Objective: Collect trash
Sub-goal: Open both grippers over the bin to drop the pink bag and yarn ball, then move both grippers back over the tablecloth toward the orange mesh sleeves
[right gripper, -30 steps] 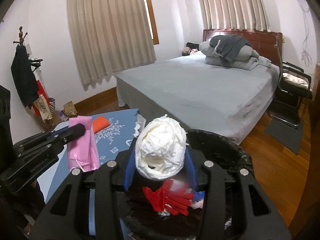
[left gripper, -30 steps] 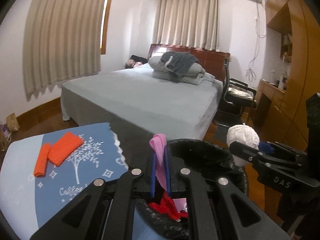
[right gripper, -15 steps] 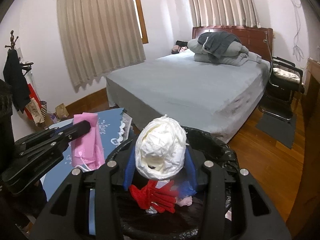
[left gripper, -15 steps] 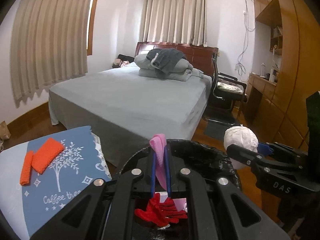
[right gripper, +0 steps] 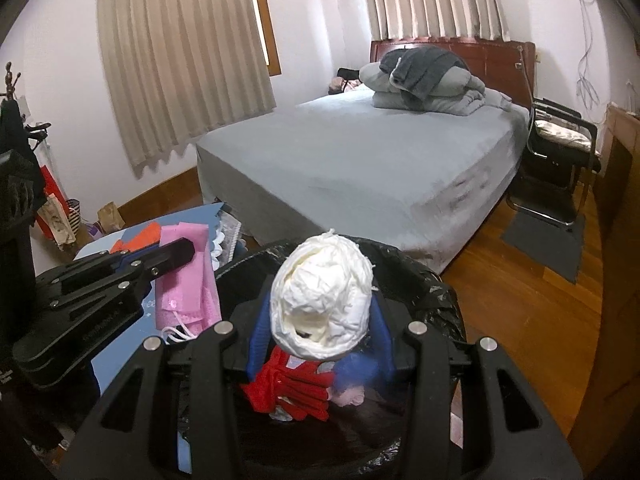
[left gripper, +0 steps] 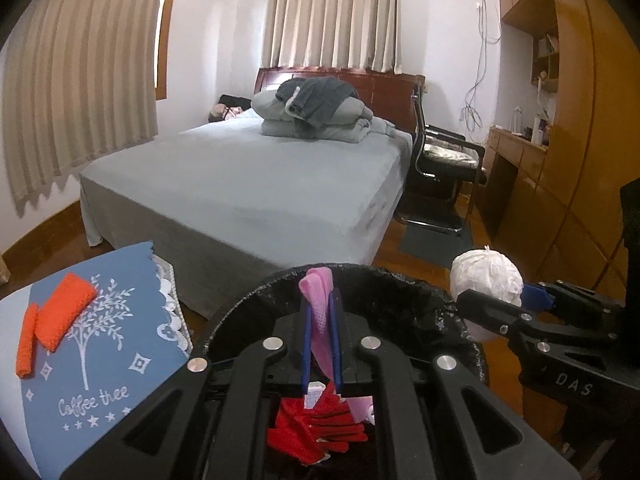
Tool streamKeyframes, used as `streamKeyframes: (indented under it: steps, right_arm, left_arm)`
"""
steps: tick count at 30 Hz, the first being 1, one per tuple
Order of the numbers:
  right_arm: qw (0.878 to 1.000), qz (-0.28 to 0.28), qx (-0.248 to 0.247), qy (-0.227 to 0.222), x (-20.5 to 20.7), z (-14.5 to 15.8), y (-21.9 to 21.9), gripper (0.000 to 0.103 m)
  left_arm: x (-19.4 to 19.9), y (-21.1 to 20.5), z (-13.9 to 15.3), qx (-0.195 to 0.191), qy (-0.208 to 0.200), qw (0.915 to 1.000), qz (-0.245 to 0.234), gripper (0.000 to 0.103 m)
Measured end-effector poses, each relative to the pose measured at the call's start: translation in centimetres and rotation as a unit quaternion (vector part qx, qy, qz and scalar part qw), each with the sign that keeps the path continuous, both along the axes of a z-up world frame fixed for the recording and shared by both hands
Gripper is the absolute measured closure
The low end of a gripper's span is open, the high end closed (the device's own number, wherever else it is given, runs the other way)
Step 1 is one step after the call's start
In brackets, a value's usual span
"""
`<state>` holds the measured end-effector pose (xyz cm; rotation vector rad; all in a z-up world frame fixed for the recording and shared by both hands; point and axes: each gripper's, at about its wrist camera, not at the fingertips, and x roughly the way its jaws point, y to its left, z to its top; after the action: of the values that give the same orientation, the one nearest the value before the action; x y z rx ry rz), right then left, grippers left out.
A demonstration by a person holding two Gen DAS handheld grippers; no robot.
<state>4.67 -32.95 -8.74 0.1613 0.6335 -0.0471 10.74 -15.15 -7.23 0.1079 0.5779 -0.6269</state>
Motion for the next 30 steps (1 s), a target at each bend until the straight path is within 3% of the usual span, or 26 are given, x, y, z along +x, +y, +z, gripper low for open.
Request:
streamKeyframes:
  steps: [4, 8, 16, 18, 22, 30]
  right_arm:
    - [1.0, -0.002, 0.003, 0.006, 0.5, -0.6, -0.2, 0.06]
    - [1.0, -0.003, 0.002, 0.014, 1.0, -1.3, -0.4, 0.053]
    - [1.0, -0.014, -0.004, 0.007, 0.8, -1.4, -0.7, 0.025]
    - [1.0, -0.017, -0.008, 0.005, 0.7, -1.3, -0.6, 0.014]
    - [1.0, -0.02, -0.007, 0.003, 0.5, -1.1, -0.5, 0.009]
    - [1.0, -0.001, -0.008, -0.003, 1.2, -0.6, 1.7, 0.007]
  left_arm:
    - [0.4, -0.5, -0.6, 0.007, 0.006, 1.0, -0.002, 0.095]
    - [1.1, -0.6, -1.0, 0.01, 0.018, 0.9998, -0.003, 0.09]
    - [1.7, 0.5, -1.2, 0.001, 0.029, 0.9995, 0.011, 0.046]
    - [1.7, 0.9, -1.0, 0.0, 0.027, 0.9995, 0.016, 0.045]
    - [1.4, 1.8, -0.5, -0.003, 0.016, 0.9993, 0.033, 0.029]
    - [1.7, 7.5, 0.4, -0.009, 0.003, 0.9953, 0.096, 0.019]
